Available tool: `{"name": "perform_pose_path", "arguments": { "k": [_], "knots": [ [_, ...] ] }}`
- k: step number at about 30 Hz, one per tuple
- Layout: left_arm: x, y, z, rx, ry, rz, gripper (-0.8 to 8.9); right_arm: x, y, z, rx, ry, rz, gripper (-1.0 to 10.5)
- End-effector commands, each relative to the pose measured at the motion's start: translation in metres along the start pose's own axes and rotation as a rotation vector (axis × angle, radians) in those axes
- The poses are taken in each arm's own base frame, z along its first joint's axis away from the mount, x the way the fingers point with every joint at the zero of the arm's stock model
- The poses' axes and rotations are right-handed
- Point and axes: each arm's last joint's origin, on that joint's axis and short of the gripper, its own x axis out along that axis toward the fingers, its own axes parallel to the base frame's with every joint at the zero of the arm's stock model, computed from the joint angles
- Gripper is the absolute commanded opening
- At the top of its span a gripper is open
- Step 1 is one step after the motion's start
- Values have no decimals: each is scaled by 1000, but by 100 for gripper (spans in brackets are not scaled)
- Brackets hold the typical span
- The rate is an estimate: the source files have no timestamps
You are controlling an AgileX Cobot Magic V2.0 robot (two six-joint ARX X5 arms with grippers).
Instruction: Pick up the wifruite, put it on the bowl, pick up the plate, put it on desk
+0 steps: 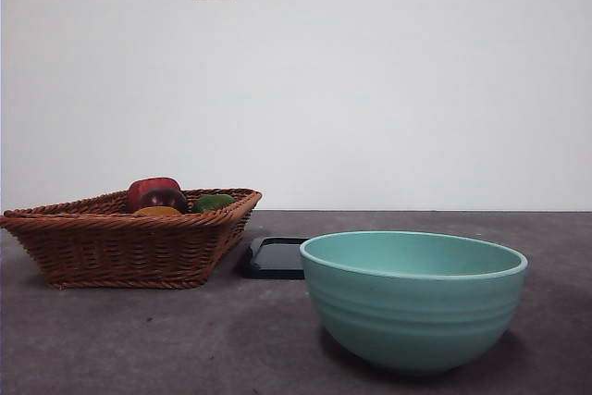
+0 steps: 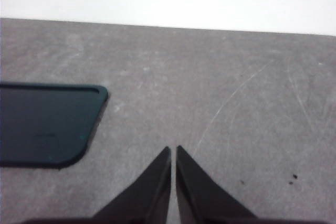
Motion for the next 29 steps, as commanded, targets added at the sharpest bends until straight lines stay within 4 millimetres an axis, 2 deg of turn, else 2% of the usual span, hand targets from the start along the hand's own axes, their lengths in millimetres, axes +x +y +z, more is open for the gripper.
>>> {"name": "perform_pose_path", "arguments": {
  "k": [1, 7, 13, 17, 22, 29],
  "knots": [
    [2, 1, -7, 9, 24, 10, 19, 0, 0, 1, 11, -23, -4, 6],
    [2, 1, -7, -14, 23, 10, 18, 0, 0, 5, 35, -62, 12, 6],
    [1, 0, -3, -63, 11, 2, 16, 0, 3, 4, 209, -43, 90, 6],
    [-3, -3, 7, -101, -20, -18, 16, -1, 3, 7, 345, -56, 105, 6],
    [-11, -8, 30, -109, -77, -54, 16, -6, 7, 26, 472, -121, 164, 6],
    [-25, -15, 72, -116, -148, -80, 16, -18, 13, 70, 476, -70, 229, 6]
  ]
}}
